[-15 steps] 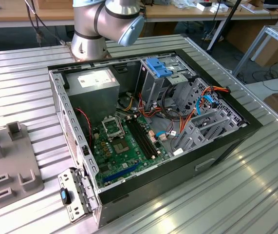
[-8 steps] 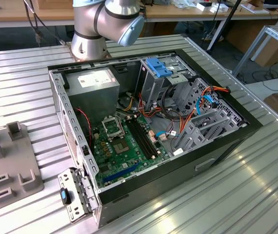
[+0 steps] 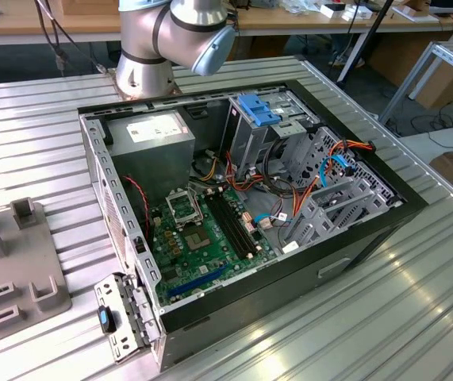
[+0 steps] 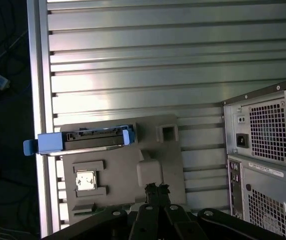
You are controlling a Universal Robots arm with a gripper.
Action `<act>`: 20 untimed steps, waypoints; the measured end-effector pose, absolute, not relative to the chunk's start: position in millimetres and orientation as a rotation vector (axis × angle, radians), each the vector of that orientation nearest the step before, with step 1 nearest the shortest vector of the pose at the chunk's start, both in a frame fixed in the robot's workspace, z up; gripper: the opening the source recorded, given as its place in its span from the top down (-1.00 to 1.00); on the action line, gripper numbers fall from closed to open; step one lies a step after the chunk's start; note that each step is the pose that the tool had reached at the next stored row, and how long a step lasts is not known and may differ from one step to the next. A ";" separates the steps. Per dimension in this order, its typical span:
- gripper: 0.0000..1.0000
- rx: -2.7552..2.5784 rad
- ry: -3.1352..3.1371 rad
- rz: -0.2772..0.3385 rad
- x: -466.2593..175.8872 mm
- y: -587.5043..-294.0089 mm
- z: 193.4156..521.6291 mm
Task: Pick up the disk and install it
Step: 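Reach for the disk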
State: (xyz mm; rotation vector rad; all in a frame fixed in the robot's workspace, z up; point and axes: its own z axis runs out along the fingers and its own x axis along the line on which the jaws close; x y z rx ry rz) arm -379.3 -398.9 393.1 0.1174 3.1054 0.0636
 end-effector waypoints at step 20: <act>0.79 0.117 3.105 0.064 -399.2 -392.0 392.6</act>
